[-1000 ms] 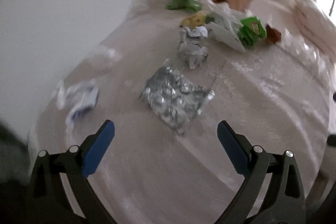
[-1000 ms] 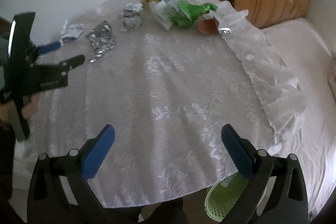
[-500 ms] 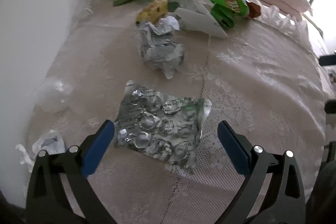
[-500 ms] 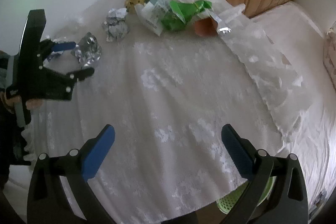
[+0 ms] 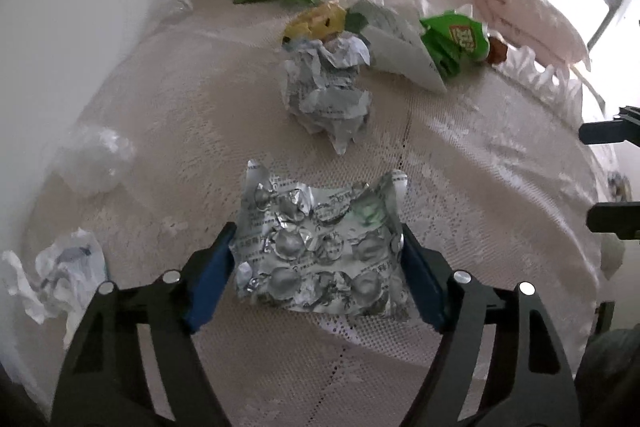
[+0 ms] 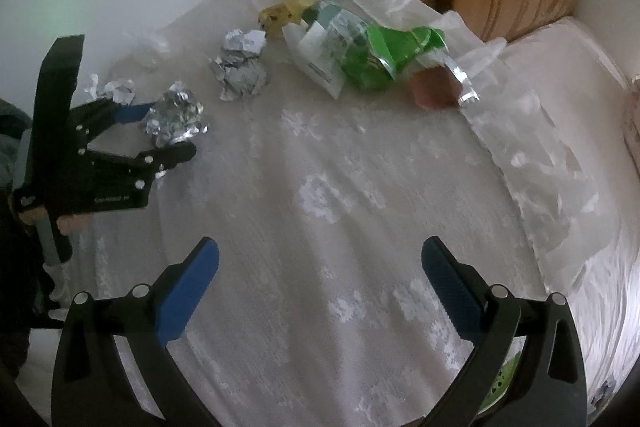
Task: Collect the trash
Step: 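Grasp the silver blister pack with the left tool while the right tool grasps crumpled paper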
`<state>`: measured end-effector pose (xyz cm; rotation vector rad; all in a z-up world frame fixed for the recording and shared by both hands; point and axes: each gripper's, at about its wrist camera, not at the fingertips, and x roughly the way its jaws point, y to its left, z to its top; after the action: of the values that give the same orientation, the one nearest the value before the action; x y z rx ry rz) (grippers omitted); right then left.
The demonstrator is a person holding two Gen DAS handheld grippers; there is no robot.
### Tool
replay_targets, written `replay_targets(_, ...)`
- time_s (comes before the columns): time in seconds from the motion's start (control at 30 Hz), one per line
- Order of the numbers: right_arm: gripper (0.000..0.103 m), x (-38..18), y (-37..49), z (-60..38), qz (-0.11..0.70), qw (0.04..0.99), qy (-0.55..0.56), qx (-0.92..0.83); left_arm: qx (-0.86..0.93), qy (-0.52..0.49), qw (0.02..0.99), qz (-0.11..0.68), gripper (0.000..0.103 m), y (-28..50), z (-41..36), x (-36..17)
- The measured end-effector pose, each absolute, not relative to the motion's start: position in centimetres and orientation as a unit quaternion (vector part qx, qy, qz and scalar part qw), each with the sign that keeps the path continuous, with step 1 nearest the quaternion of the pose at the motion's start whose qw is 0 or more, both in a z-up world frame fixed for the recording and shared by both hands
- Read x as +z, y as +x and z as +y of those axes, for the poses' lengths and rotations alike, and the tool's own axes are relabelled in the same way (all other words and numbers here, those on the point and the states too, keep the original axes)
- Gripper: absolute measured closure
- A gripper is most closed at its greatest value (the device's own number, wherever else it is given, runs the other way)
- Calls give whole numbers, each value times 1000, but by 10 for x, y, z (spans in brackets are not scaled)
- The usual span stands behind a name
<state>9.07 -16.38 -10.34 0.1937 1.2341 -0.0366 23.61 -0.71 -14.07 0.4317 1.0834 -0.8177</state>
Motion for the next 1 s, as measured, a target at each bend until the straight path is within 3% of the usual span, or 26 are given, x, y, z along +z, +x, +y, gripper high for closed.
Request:
replay_targets(0.37,2,-101,121,-157,563,818,113,5,-329,109,797,494,32,224,23,-121)
replay_targets(0.57,2,-107,177,-133,545,830,119,32,-222,68,837,495,32,204,47,-106)
replay_targets(0.83,3,-141,247,-93,578,813,66,-4,-112,40,850,513,32,170,81,-105)
replay_targets(0.87,4,-145,254,-90,584,810,58,-15,-108,41,849,516,32,168,83,-107)
replay_targets(0.97,22,-152,266,-87,592,804,47,-24,-97,43,846,523,32,162,87,-111)
replay_targets(1.0,33,-151,268,-87,592,804,44,-25,-92,43,845,525,32,162,88,-111)
